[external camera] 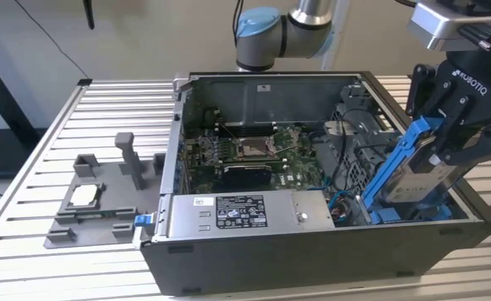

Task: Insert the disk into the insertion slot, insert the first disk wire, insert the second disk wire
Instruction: 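Insert the disk into the insertion slot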

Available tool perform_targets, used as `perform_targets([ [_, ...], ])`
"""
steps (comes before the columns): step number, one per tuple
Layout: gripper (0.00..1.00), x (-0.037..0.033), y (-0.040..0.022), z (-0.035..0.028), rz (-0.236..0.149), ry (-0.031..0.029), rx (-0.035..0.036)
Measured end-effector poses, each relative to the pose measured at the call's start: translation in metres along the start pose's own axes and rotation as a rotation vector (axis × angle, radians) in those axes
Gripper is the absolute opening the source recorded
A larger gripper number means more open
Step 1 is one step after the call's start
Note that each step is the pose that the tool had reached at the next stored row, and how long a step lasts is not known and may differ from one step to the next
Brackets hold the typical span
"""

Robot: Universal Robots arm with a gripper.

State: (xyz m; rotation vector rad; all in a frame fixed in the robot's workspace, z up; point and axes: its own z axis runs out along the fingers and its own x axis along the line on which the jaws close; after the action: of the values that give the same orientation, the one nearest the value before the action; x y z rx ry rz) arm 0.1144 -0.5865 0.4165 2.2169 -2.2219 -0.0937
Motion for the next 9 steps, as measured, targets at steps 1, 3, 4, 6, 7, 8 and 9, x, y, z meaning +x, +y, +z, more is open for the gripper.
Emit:
perform_targets([
  [1,0.32,0.0,-0.0005,0.0005,0.0,-0.0001,0.0],
  [3,0.32,-0.0002,-0.0011,0.0018,0.0,0.0001,0.0],
  [4,0.32,-0.0004,-0.0013,0.0031,0.0,-0.0001,0.0],
  [6,0.32,-0.0016,-0.0015,0.0064,-0.001,0.0001,0.0],
  [7,0.32,-0.0026,-0.0016,0.0084,-0.001,-0.0002,0.0001],
  [8,0.32,-0.0039,-0.0017,0.0102,-0.001,-0.0001,0.0],
  [9,0.32,-0.0056,-0.0018,0.012,-0.001,0.0004,0.0],
])
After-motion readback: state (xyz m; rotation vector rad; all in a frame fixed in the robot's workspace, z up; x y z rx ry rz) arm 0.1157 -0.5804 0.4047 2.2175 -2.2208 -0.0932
